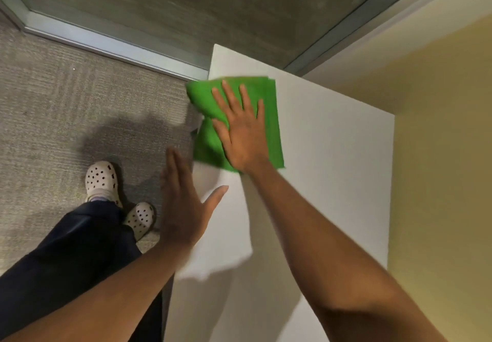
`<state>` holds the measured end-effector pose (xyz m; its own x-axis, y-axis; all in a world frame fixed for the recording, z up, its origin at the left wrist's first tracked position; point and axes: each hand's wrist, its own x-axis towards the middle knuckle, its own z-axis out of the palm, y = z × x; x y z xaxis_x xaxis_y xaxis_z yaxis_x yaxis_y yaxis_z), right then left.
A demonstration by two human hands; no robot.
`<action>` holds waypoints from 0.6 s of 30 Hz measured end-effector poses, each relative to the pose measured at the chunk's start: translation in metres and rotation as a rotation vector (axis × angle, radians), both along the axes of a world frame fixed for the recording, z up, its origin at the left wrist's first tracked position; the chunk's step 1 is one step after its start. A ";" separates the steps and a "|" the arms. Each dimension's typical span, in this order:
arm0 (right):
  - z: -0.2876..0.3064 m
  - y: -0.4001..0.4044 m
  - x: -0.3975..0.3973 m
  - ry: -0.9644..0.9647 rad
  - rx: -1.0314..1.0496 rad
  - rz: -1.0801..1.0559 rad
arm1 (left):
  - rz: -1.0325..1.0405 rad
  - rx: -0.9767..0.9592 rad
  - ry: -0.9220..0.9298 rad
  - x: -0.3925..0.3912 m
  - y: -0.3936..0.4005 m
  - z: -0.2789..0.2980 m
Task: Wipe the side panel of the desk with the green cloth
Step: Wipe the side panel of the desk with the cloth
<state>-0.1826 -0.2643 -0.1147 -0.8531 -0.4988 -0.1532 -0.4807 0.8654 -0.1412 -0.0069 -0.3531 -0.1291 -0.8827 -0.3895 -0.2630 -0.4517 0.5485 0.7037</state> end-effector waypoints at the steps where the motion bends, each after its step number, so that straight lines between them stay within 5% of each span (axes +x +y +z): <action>1: 0.001 0.017 0.016 -0.019 0.000 0.004 | 0.012 0.034 -0.011 0.000 0.000 0.001; 8: 0.002 0.110 0.008 -0.034 -0.004 -0.231 | -0.163 -0.163 0.108 0.001 0.002 -0.009; 13: -0.003 0.065 -0.086 0.010 0.006 -0.484 | -0.206 -0.208 0.120 0.000 0.001 -0.006; 18: -0.004 0.009 -0.105 0.010 0.038 -0.365 | -0.181 -0.178 0.118 -0.001 0.000 -0.008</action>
<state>-0.2872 -0.2557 -0.1188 -0.9753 -0.1558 -0.1567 -0.1409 0.9847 -0.1027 -0.0076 -0.3529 -0.1373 -0.9627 -0.2533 -0.0955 -0.2554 0.7327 0.6308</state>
